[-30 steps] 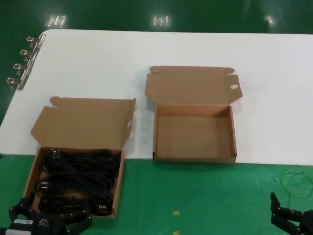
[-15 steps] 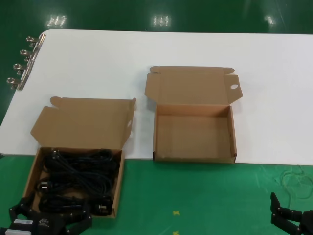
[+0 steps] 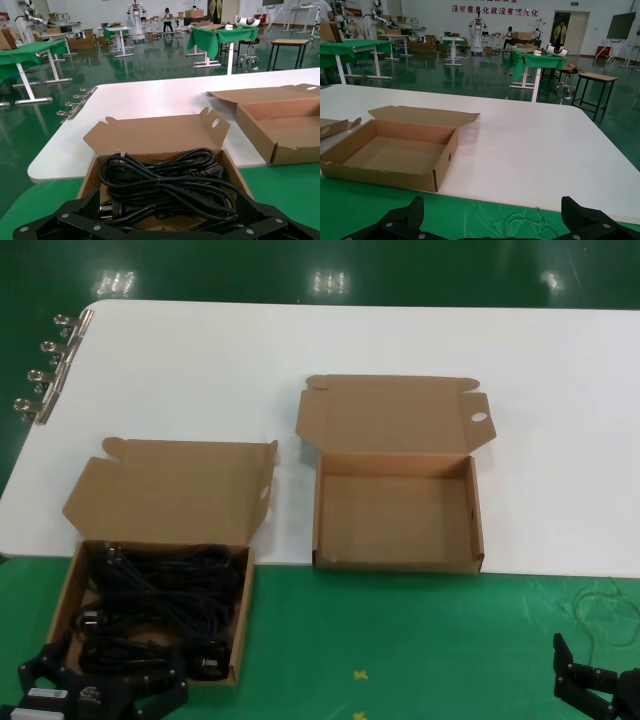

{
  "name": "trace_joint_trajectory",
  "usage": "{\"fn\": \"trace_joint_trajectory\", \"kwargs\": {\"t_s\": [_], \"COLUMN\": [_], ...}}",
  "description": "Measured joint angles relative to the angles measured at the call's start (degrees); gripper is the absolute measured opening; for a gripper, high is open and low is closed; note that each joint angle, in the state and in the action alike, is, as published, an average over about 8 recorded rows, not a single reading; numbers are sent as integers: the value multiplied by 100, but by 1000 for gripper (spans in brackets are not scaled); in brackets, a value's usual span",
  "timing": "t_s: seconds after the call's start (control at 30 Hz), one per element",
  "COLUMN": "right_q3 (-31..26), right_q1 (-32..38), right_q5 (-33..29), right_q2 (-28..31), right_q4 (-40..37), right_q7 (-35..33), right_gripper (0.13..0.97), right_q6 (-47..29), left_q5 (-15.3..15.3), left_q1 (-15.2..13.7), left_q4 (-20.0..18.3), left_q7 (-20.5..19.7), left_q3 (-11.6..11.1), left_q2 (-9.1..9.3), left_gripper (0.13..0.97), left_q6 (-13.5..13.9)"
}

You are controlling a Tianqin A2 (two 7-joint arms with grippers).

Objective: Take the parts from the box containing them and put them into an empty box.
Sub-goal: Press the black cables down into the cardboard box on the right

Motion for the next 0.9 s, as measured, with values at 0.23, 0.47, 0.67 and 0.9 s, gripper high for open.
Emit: {"fn": "trace_joint_trajectory", "kwargs": {"t_s": [0.23,0.47,0.67,0.9], "right_q3": [0,0,0,0], "right_q1": [0,0,0,0], "right_q5": [0,0,0,0], "right_q2": [0,0,0,0], "right_q4": [0,0,0,0], "right_q7": [0,0,0,0], "right_gripper": [966,966,966,966], "right_q6": [0,0,0,0], "left_q5": [-5,-37,-62,-79], "left_q1": [3,7,-67,-274], "left_q4": [-4,11,149,414], "left_q7": [-4,-14,60,537], "left_q3": [-2,-64,-134,-237], "left_q2": [-4,-37,-86,-44], "left_gripper": [966,966,966,966], "left_q6": [3,109,341,827]}}
